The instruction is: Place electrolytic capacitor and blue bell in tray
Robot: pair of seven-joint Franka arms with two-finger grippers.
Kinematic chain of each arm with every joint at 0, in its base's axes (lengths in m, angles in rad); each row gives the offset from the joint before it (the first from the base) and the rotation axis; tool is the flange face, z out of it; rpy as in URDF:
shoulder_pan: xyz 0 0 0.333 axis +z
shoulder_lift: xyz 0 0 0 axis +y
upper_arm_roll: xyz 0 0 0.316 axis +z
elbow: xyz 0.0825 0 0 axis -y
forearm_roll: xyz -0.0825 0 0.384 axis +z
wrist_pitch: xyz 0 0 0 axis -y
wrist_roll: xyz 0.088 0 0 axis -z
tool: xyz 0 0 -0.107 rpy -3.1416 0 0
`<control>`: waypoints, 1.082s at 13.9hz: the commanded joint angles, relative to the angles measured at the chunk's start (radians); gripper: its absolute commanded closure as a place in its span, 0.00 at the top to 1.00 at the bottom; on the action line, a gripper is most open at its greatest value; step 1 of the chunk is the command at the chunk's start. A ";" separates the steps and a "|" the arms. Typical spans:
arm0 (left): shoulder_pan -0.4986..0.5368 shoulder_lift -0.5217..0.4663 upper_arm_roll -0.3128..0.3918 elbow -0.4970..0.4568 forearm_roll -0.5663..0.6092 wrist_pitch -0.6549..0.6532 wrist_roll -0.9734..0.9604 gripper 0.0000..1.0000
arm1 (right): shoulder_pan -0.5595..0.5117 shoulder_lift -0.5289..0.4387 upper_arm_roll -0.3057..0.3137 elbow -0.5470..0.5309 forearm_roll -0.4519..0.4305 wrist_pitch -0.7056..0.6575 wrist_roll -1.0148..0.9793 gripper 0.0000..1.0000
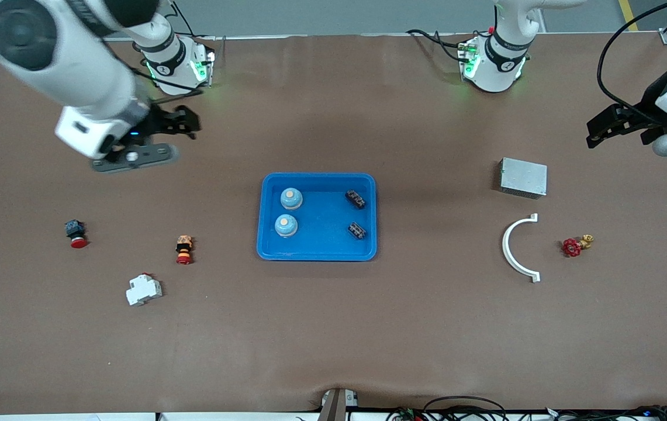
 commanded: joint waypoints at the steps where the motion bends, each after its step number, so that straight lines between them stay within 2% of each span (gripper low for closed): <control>1: 0.006 -0.025 -0.001 -0.006 -0.007 -0.004 0.019 1.00 | -0.123 -0.046 0.015 -0.038 0.027 -0.003 -0.088 1.00; 5: 0.004 -0.025 -0.001 -0.001 -0.007 -0.006 0.012 1.00 | -0.213 -0.045 0.015 -0.035 0.027 0.004 -0.113 1.00; 15: 0.006 -0.026 -0.014 0.008 -0.007 -0.015 0.021 1.00 | -0.265 -0.060 0.012 -0.039 0.018 0.126 -0.111 1.00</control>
